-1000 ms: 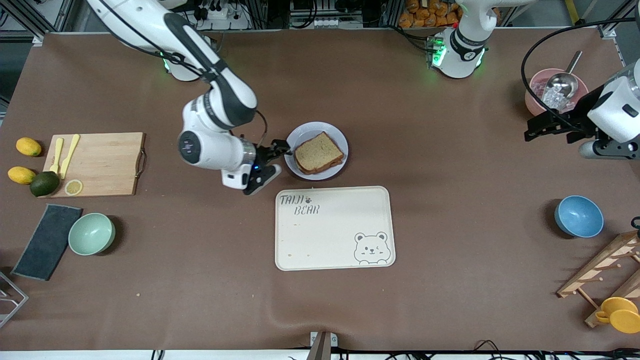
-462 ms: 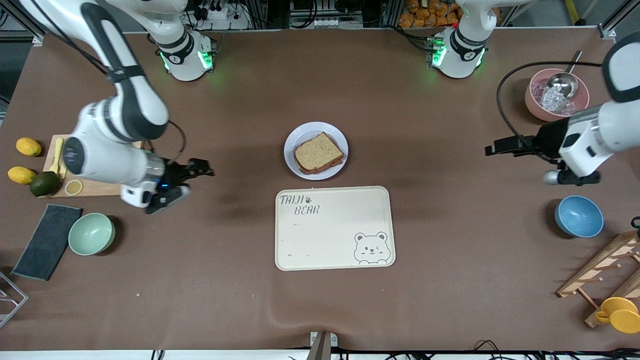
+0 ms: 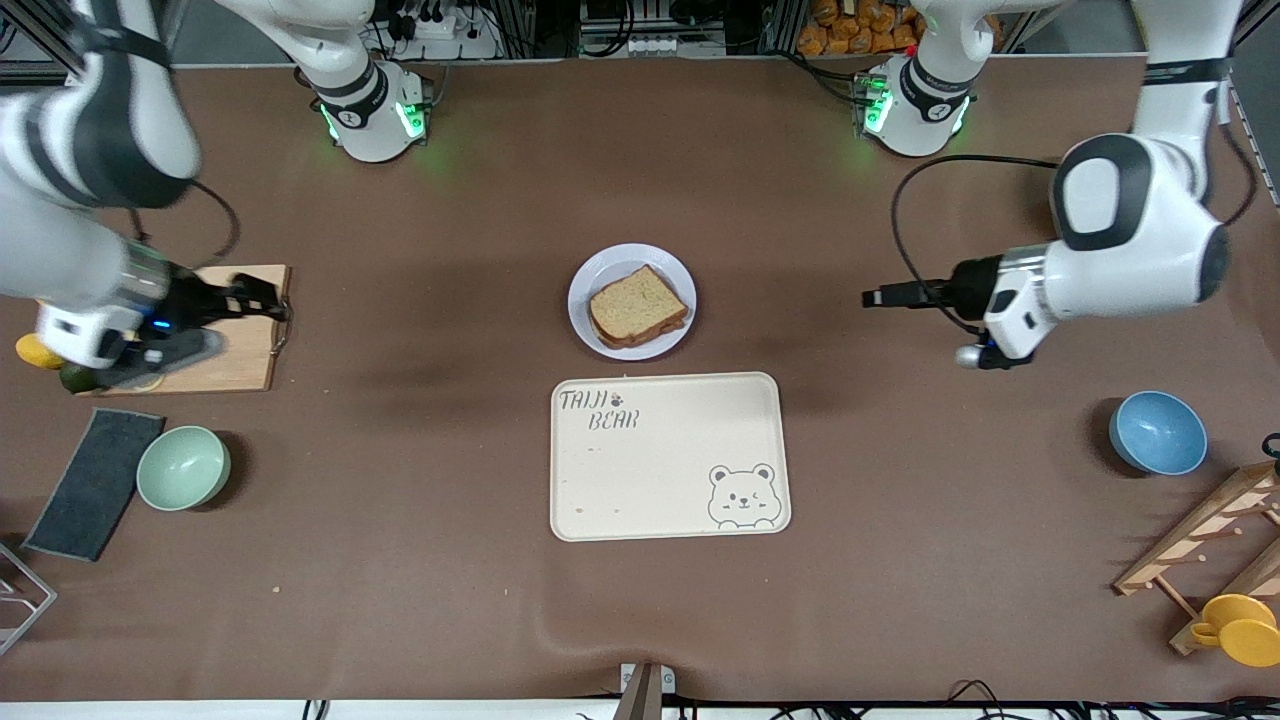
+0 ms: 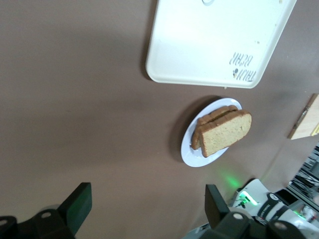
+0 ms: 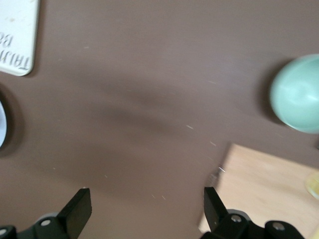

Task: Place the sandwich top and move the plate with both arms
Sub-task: 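Withdraw the right gripper while the left gripper reaches toward the plate, then grip the white plate rim with the left gripper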

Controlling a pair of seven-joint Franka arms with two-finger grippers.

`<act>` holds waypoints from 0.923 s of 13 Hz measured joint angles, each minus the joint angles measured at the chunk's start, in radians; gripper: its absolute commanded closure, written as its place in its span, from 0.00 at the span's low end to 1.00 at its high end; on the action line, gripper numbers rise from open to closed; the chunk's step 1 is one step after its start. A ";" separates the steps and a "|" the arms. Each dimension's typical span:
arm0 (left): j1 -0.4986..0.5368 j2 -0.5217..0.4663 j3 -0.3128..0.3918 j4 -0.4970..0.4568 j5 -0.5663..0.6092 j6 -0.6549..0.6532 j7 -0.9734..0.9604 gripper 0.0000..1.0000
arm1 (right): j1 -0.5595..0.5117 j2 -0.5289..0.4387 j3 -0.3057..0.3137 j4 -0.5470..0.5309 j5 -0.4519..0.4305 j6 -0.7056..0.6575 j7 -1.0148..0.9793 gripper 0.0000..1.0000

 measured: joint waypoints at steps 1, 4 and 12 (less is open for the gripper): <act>-0.001 0.002 -0.029 -0.050 -0.064 0.059 0.046 0.00 | 0.002 -0.003 -0.050 0.051 -0.005 -0.056 -0.002 0.00; -0.006 0.033 -0.097 -0.174 -0.287 0.198 0.228 0.00 | 0.007 -0.003 -0.128 0.162 -0.048 -0.147 -0.003 0.00; -0.073 0.326 -0.122 -0.201 -0.752 0.260 0.814 0.27 | 0.157 -0.003 -0.241 0.354 -0.055 -0.406 0.235 0.00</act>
